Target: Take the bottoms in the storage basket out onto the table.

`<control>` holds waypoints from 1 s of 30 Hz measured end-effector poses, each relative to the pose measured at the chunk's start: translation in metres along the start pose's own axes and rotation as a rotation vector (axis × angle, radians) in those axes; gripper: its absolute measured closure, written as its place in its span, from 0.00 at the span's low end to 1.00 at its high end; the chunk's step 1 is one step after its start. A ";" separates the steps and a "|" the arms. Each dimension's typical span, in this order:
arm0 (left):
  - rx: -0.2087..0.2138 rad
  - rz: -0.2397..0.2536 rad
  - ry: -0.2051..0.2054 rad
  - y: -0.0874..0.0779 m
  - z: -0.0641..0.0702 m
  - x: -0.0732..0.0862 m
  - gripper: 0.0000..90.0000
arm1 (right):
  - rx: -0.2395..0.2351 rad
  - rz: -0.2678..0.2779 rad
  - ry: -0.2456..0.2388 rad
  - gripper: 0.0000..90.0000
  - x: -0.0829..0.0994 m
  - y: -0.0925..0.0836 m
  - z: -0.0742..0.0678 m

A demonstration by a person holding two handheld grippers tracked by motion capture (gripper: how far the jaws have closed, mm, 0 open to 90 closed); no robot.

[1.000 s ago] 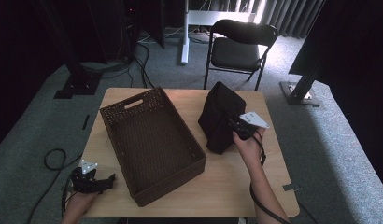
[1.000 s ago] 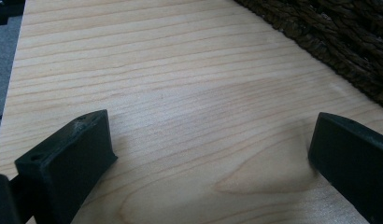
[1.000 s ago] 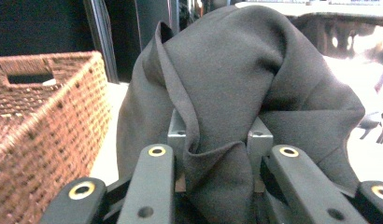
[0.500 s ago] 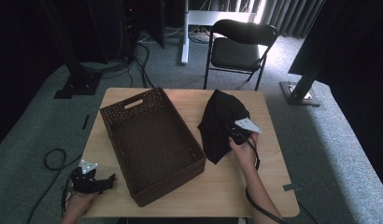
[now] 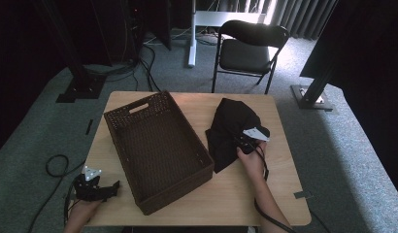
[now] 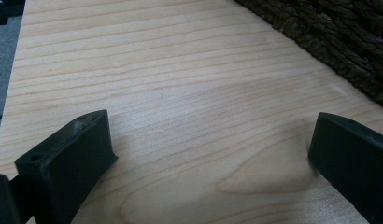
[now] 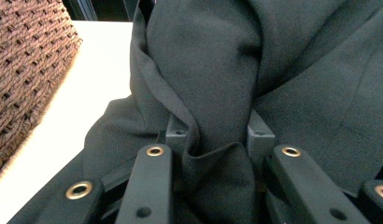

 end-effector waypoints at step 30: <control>0.000 0.000 0.000 0.000 0.000 0.000 0.00 | -0.090 0.046 -0.181 0.12 -0.024 -0.017 0.010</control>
Point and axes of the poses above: each handheld gripper's, and its own axes: y roughly forward along the jaws, x roughly out of its underside, z roughly to its right, the point moved 1 cm from there along y, roughly forward along the jaws, and after that the axes turned 15 degrees about x, right-handed, at the moved point
